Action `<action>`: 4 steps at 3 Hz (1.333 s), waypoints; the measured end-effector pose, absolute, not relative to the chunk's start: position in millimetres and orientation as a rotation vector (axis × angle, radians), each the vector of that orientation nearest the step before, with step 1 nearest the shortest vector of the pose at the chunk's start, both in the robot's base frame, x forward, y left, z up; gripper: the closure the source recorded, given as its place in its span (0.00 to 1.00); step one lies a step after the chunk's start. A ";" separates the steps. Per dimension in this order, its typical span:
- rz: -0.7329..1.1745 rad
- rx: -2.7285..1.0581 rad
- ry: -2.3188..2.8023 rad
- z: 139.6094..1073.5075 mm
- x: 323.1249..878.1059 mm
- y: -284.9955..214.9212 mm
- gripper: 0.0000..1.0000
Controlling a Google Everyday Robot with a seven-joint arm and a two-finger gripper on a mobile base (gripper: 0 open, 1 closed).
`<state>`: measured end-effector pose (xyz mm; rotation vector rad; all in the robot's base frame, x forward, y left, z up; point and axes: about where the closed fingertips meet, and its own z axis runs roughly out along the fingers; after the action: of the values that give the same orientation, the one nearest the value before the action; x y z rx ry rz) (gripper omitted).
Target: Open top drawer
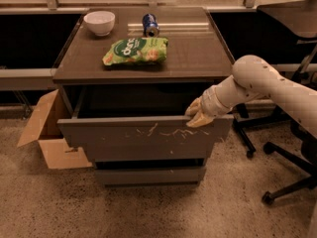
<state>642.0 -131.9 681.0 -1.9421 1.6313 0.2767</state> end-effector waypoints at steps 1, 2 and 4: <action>0.284 -1.942 1.629 682.2 636.6 -131.4 1.00; 0.341 -1.943 1.617 686.7 615.3 -126.6 0.74; 0.341 -1.943 1.617 686.6 615.3 -126.6 0.20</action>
Offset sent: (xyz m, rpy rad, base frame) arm -0.1634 0.0495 0.0337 0.2911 0.2802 0.1133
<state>615.3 -126.6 686.6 -1.9431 1.6165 0.3413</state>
